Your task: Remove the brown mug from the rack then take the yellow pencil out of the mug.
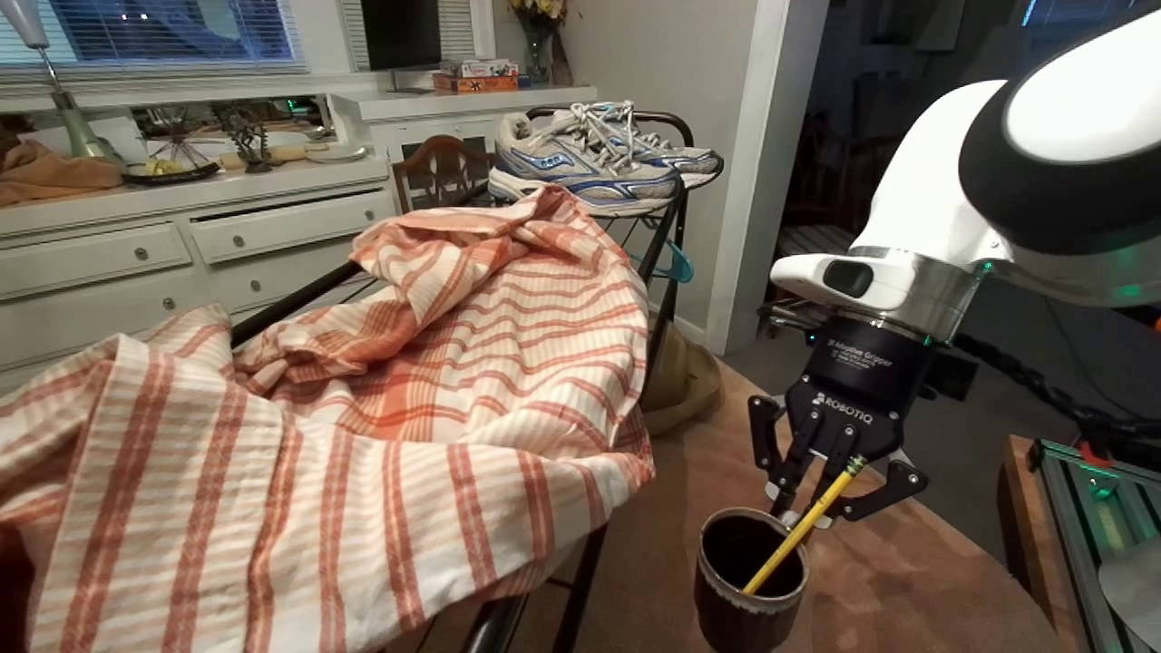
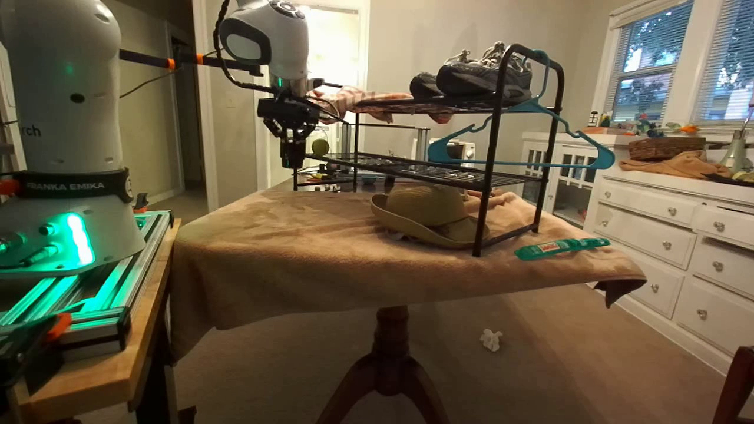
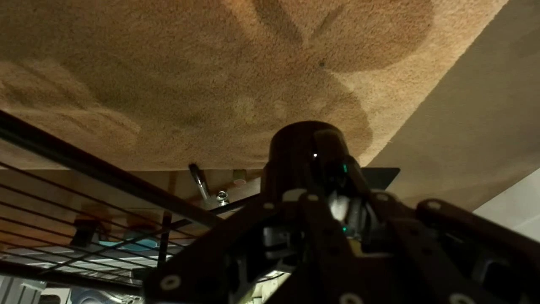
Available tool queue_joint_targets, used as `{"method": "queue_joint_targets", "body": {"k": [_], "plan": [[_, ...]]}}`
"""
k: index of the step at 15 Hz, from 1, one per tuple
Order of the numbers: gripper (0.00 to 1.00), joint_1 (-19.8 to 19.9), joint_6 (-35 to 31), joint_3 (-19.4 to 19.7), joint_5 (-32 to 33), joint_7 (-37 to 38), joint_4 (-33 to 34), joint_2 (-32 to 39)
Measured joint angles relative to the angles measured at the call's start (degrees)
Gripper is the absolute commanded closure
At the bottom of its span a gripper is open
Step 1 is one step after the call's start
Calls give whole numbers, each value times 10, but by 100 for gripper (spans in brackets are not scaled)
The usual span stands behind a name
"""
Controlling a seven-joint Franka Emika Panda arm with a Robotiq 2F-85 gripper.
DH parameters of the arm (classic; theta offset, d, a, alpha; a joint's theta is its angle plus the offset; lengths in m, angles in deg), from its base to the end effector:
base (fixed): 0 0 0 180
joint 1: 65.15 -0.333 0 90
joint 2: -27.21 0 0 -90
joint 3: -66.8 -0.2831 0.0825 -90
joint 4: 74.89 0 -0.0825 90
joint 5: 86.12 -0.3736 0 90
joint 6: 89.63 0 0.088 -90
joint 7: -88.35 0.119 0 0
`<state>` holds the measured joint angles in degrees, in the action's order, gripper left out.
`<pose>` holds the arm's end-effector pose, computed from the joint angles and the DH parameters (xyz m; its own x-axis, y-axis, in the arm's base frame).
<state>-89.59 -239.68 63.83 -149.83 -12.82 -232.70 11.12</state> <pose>0.3574 0.1665 0.2750 0.2367 0.7896 0.5661 0.9638 -0.2643 -0.0342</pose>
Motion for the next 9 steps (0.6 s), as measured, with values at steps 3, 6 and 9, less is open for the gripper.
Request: {"method": "queue_joint_targets", "body": {"k": [3,6,9], "plan": [[96,20,0,-4,-44,-65,4,30],[96,29,-3,-8,-71,-117,8,63],[96,29,-4,-8,-93,-161,16,97]]}}
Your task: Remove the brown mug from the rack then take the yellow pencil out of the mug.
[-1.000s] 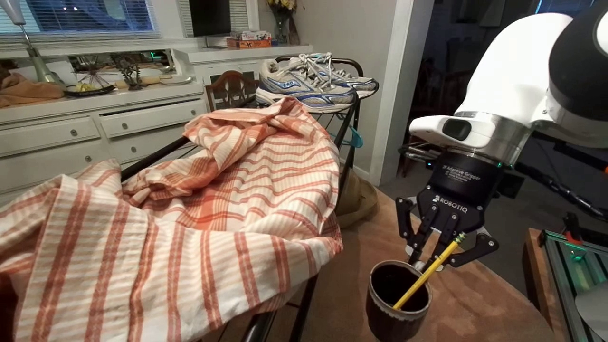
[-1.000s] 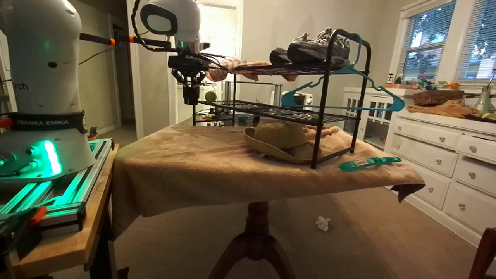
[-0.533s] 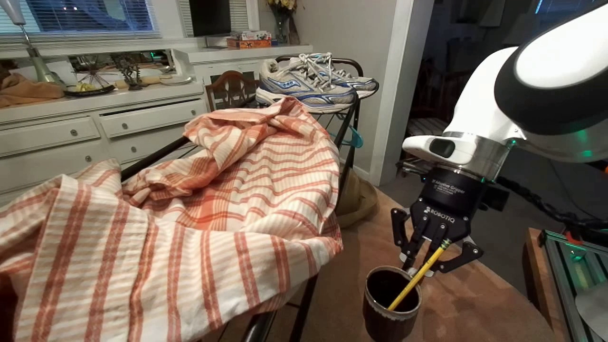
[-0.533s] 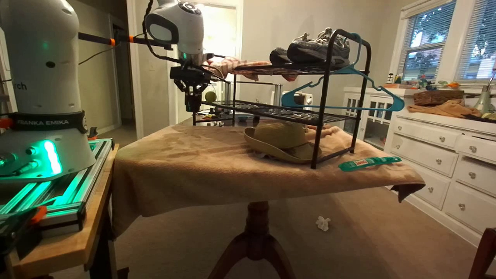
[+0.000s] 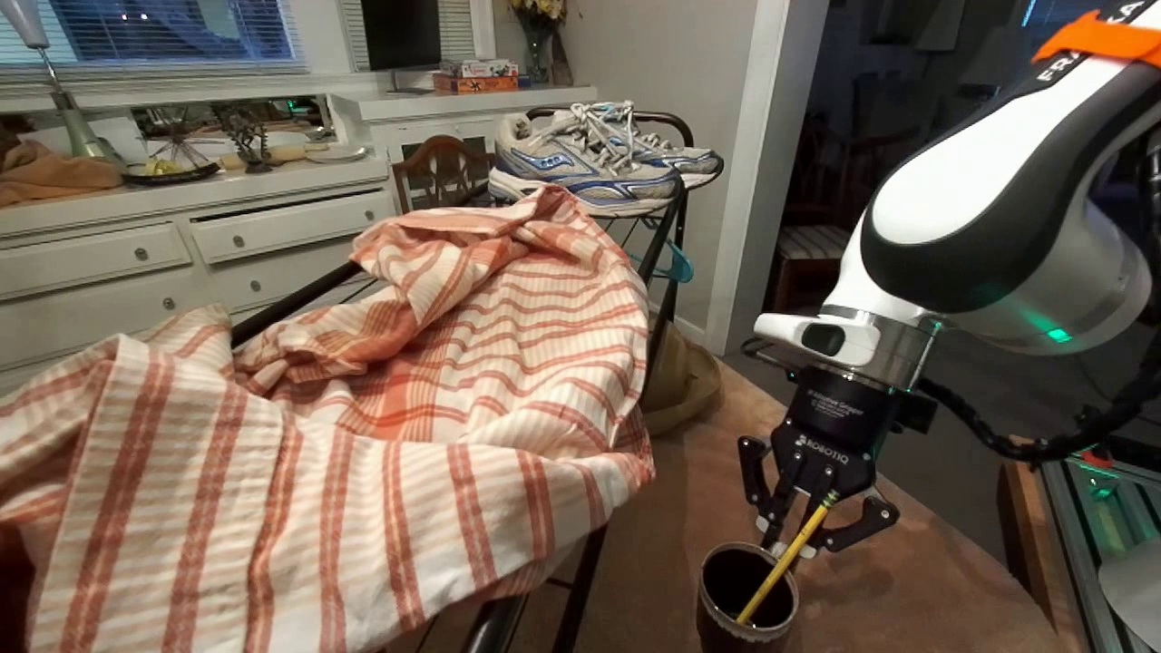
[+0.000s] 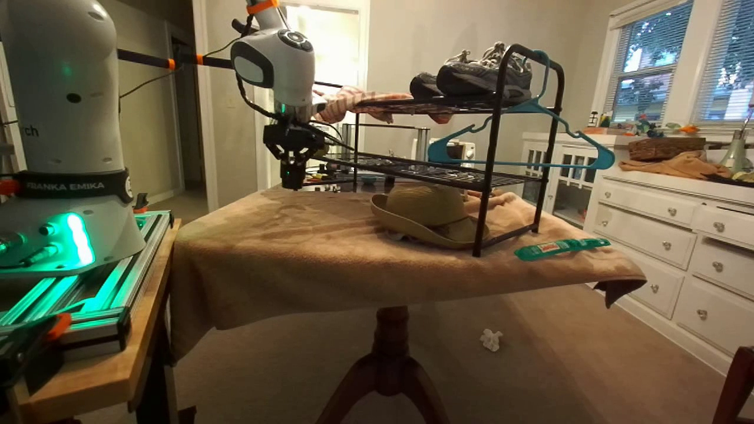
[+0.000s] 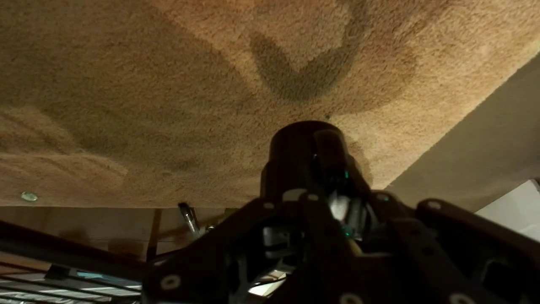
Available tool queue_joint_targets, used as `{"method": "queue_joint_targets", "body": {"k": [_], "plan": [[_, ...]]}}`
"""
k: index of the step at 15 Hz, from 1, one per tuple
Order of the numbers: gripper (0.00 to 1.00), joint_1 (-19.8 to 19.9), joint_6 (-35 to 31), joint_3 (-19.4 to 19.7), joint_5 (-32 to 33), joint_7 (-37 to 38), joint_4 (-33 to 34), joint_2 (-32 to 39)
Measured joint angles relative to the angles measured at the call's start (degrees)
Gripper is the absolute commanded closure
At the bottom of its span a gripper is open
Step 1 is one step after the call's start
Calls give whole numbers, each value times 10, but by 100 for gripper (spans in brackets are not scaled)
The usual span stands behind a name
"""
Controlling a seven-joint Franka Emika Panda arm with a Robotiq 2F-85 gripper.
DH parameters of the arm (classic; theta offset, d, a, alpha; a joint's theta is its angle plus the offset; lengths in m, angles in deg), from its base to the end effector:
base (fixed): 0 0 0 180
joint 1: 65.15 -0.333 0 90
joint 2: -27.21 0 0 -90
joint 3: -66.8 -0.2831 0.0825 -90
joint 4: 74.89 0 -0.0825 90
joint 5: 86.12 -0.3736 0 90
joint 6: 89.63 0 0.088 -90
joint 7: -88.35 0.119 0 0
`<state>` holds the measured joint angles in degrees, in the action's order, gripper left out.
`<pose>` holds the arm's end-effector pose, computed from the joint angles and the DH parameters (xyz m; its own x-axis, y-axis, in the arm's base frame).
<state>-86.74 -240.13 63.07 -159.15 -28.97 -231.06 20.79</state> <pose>0.3588 0.1496 0.2182 0.1940 0.8056 0.5598 0.9773 -0.2083 -0.0389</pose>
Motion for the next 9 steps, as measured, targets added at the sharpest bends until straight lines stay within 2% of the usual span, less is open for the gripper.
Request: {"method": "queue_joint_targets", "body": {"k": [9], "plan": [[96,-1,-13,-3,-79,-124,37,84]]}}
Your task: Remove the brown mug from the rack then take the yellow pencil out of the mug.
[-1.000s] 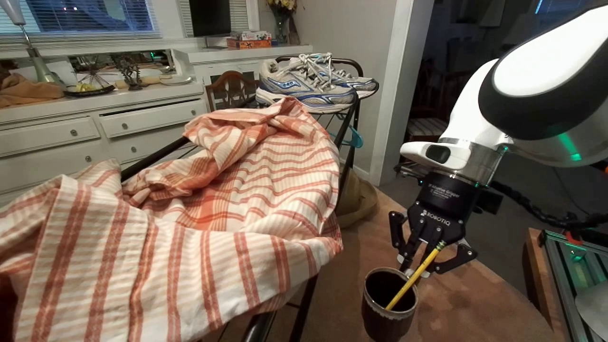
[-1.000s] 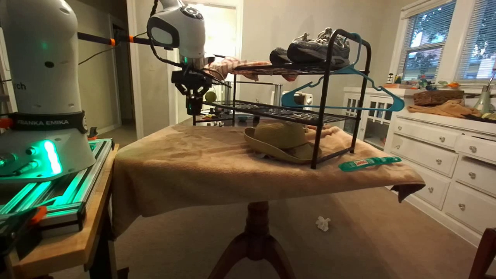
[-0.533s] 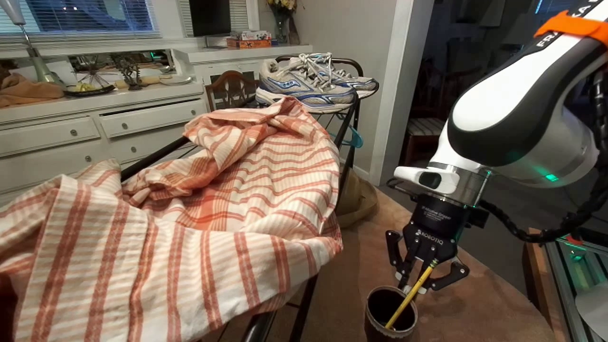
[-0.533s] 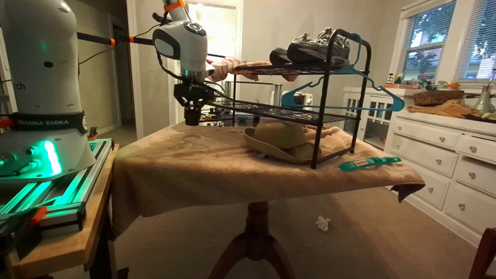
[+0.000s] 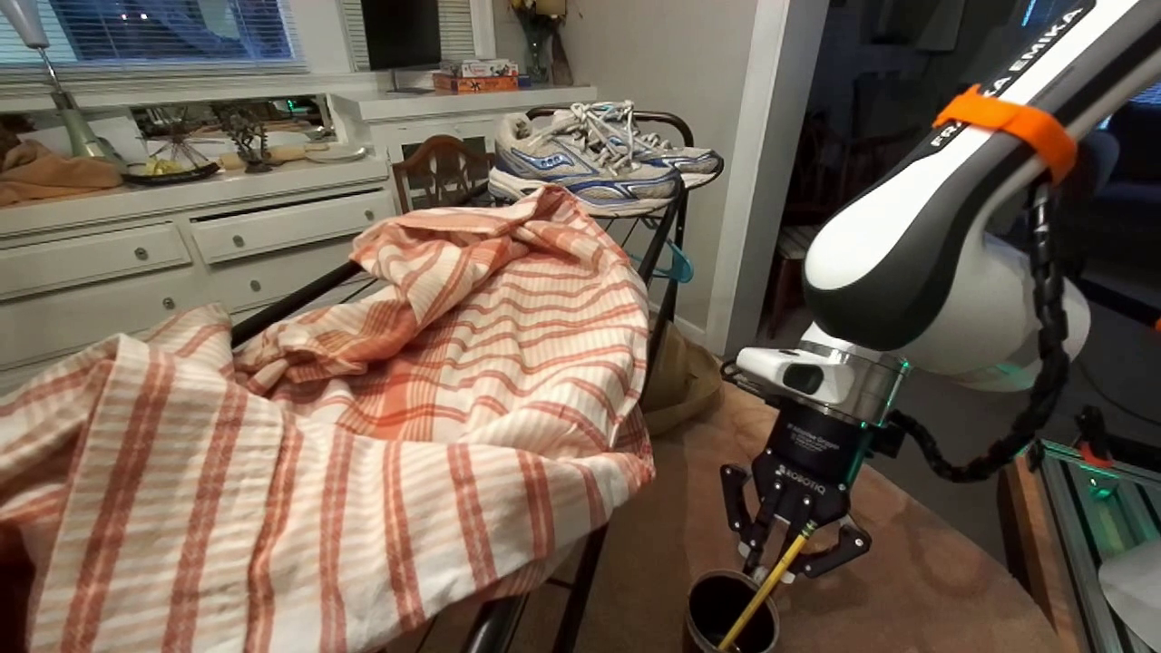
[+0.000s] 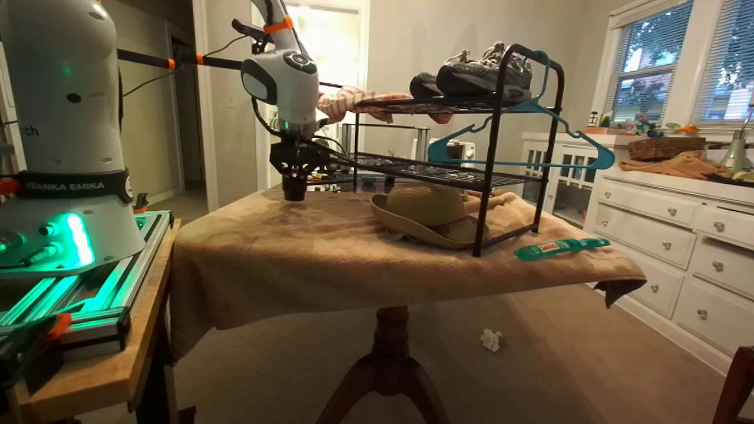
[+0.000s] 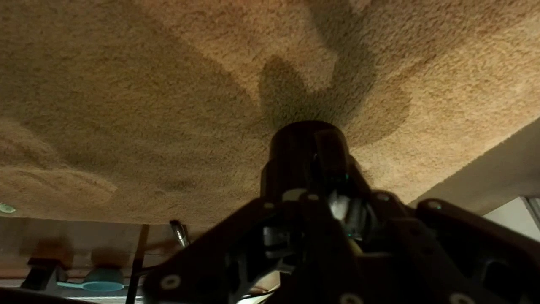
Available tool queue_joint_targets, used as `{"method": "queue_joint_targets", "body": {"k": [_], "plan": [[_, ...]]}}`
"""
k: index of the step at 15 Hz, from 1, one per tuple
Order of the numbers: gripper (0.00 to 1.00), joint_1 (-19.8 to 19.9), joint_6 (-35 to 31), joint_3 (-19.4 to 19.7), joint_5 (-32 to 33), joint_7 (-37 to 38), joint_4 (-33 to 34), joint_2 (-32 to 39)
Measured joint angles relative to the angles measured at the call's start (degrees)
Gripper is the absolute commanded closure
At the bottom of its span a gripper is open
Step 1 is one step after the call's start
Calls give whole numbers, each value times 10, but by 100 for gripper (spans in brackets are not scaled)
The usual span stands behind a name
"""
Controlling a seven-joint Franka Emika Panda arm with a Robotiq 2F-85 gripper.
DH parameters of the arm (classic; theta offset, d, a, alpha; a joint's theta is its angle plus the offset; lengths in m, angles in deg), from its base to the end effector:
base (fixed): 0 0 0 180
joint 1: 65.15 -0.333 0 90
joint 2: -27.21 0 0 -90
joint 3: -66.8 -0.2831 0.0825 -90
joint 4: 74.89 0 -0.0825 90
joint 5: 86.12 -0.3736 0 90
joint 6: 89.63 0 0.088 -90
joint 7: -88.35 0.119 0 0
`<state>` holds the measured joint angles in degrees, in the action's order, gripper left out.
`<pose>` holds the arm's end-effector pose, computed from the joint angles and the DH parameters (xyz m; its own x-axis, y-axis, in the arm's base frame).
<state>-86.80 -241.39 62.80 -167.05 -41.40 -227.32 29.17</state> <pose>0.3644 0.1521 0.1812 0.1344 0.8146 0.5643 0.9877 -0.1559 -0.0102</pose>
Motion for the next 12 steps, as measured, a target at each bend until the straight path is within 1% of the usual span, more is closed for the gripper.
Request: {"method": "queue_joint_targets", "body": {"k": [7,8,10,12], "plan": [[96,0,-1,-3,-52,-78,24,45],[63,0,-1,-3,-56,-87,26,49],[53,0,-1,-4,-58,-96,29,53],[37,-1,-1,-5,-58,-97,30,53]]}}
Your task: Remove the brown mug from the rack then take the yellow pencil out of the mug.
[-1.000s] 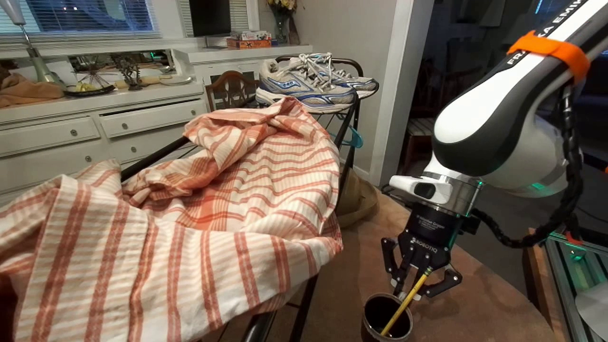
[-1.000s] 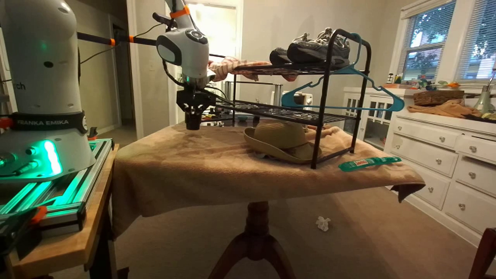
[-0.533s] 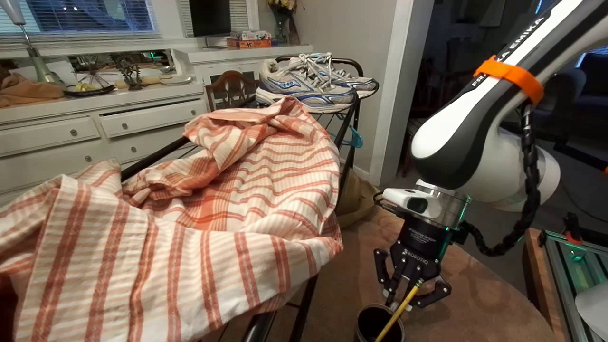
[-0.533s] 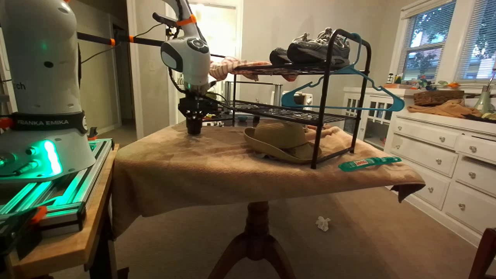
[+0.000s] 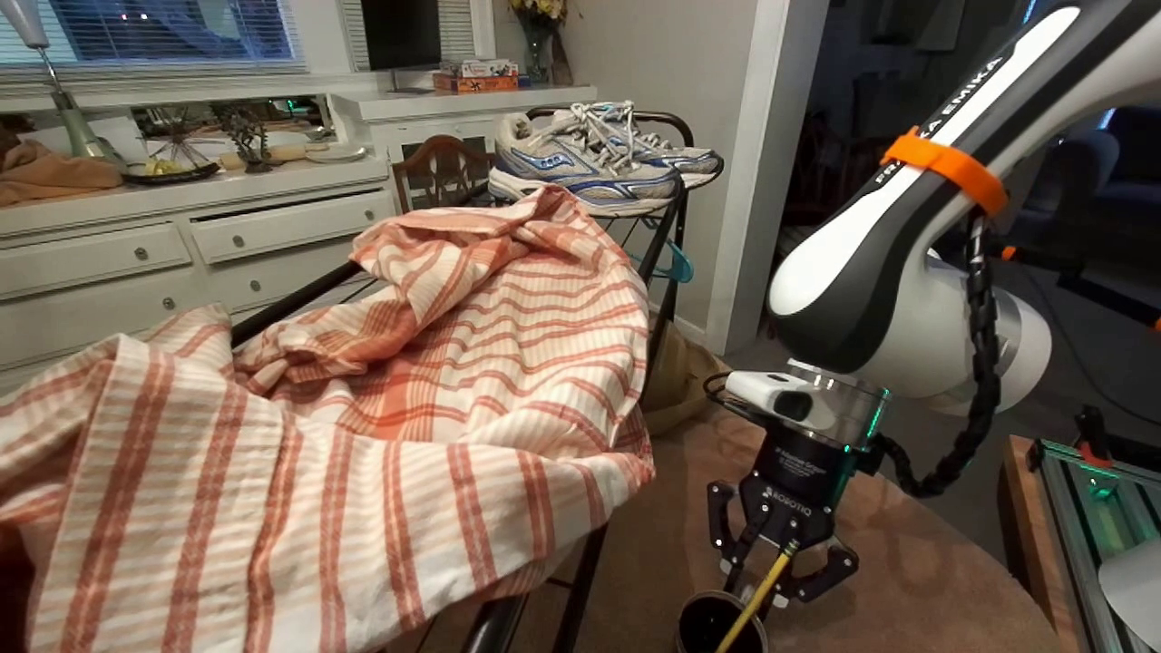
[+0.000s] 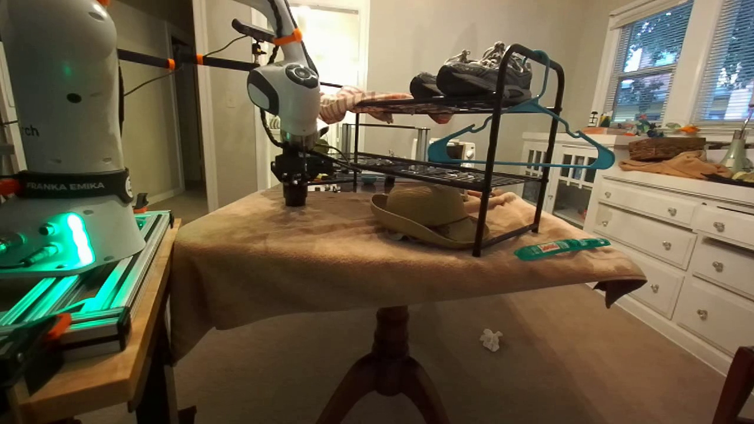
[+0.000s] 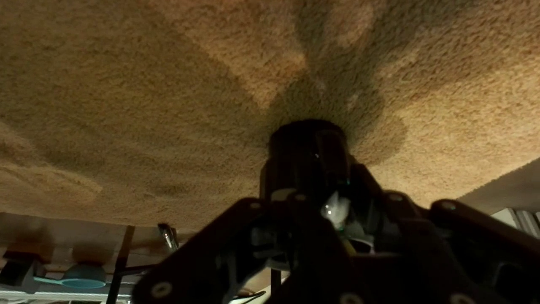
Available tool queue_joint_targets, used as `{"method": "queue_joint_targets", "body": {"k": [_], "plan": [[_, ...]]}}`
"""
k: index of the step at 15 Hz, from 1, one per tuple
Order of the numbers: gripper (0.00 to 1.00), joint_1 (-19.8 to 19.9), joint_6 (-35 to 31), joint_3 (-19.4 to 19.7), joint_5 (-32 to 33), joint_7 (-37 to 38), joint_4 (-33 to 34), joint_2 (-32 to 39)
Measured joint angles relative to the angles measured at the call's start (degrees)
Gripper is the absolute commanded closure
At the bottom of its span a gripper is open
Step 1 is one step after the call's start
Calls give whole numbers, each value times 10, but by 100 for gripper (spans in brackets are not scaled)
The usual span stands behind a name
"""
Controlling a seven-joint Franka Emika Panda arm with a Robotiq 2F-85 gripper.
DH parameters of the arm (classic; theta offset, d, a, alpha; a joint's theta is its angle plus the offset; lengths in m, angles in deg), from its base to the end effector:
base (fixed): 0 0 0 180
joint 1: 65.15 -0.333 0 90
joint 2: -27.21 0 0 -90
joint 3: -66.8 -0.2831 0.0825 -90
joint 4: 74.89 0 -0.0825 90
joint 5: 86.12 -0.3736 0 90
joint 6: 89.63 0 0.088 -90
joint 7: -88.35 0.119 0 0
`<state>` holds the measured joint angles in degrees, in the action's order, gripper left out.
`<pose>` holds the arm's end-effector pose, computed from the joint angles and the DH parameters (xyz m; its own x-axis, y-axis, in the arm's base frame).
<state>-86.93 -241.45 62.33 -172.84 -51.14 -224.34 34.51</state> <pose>0.3676 0.1591 0.1585 0.0662 0.8134 0.5779 0.9947 -0.0992 0.0258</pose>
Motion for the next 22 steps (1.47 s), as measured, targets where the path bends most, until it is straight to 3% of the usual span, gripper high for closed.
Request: {"method": "queue_joint_targets", "body": {"k": [5,13,22], "plan": [[0,20,0,-20,45,23,-1,-8],[0,86,2,-24,174,114,-26,-85],[0,98,70,-24,294,238,-68,-207]]}}
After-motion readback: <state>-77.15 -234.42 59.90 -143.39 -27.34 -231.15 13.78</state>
